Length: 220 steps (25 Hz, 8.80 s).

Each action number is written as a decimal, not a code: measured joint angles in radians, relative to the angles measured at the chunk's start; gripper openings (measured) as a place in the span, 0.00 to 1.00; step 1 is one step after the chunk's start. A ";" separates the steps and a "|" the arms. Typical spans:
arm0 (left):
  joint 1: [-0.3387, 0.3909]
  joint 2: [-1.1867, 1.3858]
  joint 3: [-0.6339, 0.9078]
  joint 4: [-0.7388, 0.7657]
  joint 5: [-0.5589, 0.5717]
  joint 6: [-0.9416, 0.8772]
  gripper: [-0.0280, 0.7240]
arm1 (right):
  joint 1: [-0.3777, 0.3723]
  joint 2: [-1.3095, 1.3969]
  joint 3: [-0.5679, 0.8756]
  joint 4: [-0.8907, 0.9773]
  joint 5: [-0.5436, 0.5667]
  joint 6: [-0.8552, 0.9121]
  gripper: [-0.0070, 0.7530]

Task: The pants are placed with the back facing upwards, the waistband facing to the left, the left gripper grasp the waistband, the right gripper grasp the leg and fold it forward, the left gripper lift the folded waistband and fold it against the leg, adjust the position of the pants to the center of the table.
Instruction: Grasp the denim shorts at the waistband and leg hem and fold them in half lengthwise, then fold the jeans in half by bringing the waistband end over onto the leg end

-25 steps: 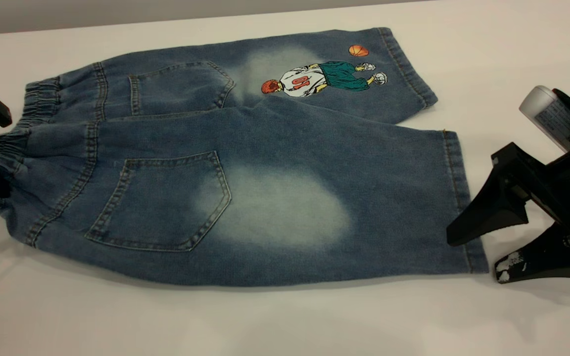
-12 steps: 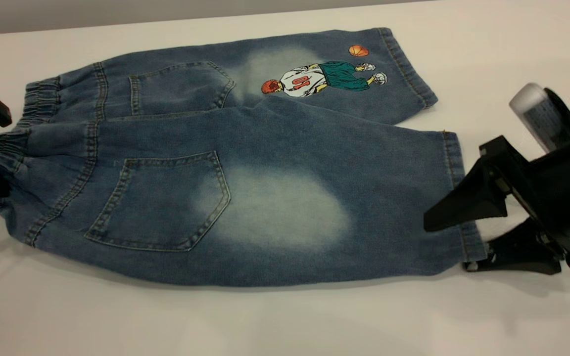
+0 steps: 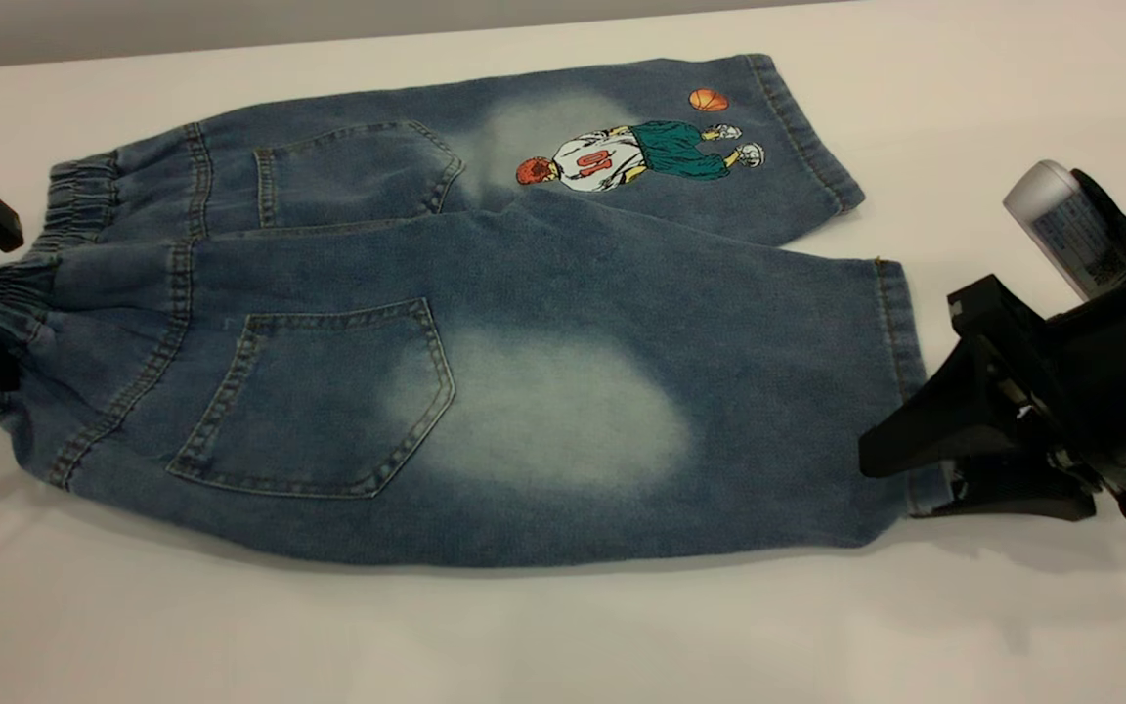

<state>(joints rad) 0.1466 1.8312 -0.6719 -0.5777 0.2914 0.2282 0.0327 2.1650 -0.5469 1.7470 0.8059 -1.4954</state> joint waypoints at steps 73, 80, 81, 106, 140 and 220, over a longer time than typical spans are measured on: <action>0.000 -0.653 0.190 -0.239 0.021 -0.205 0.21 | -0.002 -0.483 -0.470 -0.464 0.039 0.799 0.03; 0.000 -0.524 0.177 -0.311 -0.075 -0.201 0.21 | -0.001 -0.342 -0.555 -0.415 0.082 0.808 0.03; 0.000 -0.510 0.170 -0.327 -0.087 -0.200 0.21 | 0.004 -0.323 -0.566 -0.405 0.091 0.808 0.03; 0.000 -0.082 -0.110 -0.505 -0.221 -0.189 0.21 | 0.098 0.082 -1.039 -0.385 0.052 1.007 0.03; 0.001 -0.007 -0.116 -0.492 -0.180 0.070 0.45 | 0.097 0.175 -1.086 -0.547 0.019 0.924 0.29; 0.378 0.173 -0.120 -0.720 0.360 0.836 0.83 | 0.147 0.171 -1.086 -0.516 0.284 0.750 0.77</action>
<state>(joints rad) 0.5248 2.0041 -0.7916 -1.2981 0.6512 1.0643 0.1797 2.3356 -1.6334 1.2314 1.0897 -0.7451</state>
